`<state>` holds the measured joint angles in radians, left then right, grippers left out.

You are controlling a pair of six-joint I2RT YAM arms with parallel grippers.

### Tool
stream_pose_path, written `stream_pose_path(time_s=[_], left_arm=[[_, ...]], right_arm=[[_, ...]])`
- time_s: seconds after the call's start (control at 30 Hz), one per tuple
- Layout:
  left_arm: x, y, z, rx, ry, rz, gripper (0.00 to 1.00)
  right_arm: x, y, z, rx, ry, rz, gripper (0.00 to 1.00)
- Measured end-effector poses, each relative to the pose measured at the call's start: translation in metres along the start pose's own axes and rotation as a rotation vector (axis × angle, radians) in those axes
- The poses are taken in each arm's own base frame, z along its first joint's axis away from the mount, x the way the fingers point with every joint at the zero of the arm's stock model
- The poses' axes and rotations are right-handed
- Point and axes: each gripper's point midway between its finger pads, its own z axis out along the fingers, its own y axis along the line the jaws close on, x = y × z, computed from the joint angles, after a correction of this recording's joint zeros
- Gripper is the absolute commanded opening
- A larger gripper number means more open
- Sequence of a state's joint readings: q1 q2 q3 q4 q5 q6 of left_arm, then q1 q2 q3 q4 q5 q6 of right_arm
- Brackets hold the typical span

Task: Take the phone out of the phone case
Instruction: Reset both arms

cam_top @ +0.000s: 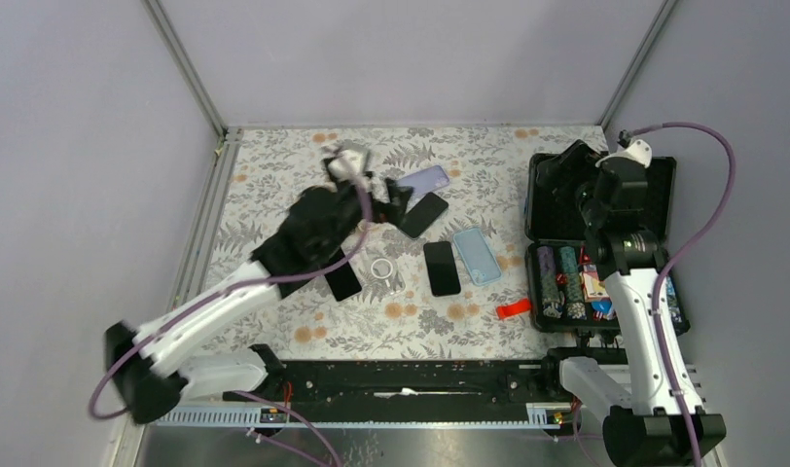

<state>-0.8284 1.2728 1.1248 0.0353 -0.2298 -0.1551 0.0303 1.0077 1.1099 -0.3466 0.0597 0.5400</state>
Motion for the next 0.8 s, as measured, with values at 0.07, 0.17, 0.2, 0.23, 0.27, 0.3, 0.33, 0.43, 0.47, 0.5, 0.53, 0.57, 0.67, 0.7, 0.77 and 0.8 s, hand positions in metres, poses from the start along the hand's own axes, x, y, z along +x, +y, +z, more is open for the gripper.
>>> stream_pose_path(time_s=[0.07, 0.17, 0.2, 0.23, 0.27, 0.3, 0.33, 0.43, 0.47, 0.5, 0.53, 0.57, 0.67, 0.7, 0.77, 0.8], left_arm=[[-0.019, 0.013, -0.047, -0.023, -0.109, -0.058, 0.99], [-0.031, 0.036, -0.108, -0.074, -0.229, -0.134, 0.99], [-0.032, 0.043, -0.124, -0.090, -0.257, -0.157, 0.99], [-0.033, 0.051, -0.142, -0.108, -0.291, -0.183, 0.99], [-0.034, 0.058, -0.158, -0.120, -0.321, -0.208, 0.99], [-0.035, 0.064, -0.171, -0.130, -0.347, -0.226, 0.99], [-0.037, 0.069, -0.182, -0.139, -0.371, -0.245, 0.99], [-0.039, 0.083, -0.212, -0.171, -0.416, -0.296, 0.99], [-0.038, 0.086, -0.217, -0.180, -0.419, -0.306, 0.99], [-0.035, 0.090, -0.222, -0.194, -0.418, -0.317, 0.99], [-0.031, 0.094, -0.226, -0.211, -0.411, -0.327, 0.99], [-0.026, 0.098, -0.230, -0.230, -0.403, -0.333, 0.99], [-0.015, 0.108, -0.239, -0.272, -0.383, -0.343, 0.99], [-0.012, 0.111, -0.242, -0.285, -0.377, -0.342, 0.99], [-0.006, 0.115, -0.247, -0.305, -0.365, -0.340, 0.99], [-0.004, 0.117, -0.248, -0.315, -0.360, -0.338, 0.99]], right_arm=[[-0.005, 0.001, -0.015, -0.021, -0.035, -0.011, 0.88], [-0.016, 0.004, -0.037, -0.054, -0.103, -0.026, 0.89], [-0.019, 0.005, -0.044, -0.067, -0.126, -0.032, 0.89], [-0.022, 0.006, -0.053, -0.081, -0.156, -0.039, 0.89], [-0.024, 0.005, -0.060, -0.089, -0.181, -0.044, 0.89], [-0.026, 0.003, -0.068, -0.096, -0.209, -0.047, 0.89], [-0.027, 0.001, -0.076, -0.101, -0.235, -0.050, 0.89], [-0.030, -0.006, -0.099, -0.103, -0.306, -0.048, 0.91], [-0.032, -0.007, -0.105, -0.105, -0.329, -0.046, 0.94], [-0.034, -0.010, -0.113, -0.106, -0.360, -0.043, 0.98], [-0.036, -0.011, -0.118, -0.107, -0.380, -0.040, 1.00], [-0.037, -0.012, -0.125, -0.116, -0.410, -0.039, 1.00], [-0.037, -0.016, -0.139, -0.141, -0.472, -0.030, 1.00], [-0.037, -0.017, -0.143, -0.144, -0.488, -0.027, 1.00], [-0.037, -0.019, -0.147, -0.149, -0.507, -0.023, 1.00], [-0.037, -0.020, -0.147, -0.149, -0.509, -0.022, 1.00]])
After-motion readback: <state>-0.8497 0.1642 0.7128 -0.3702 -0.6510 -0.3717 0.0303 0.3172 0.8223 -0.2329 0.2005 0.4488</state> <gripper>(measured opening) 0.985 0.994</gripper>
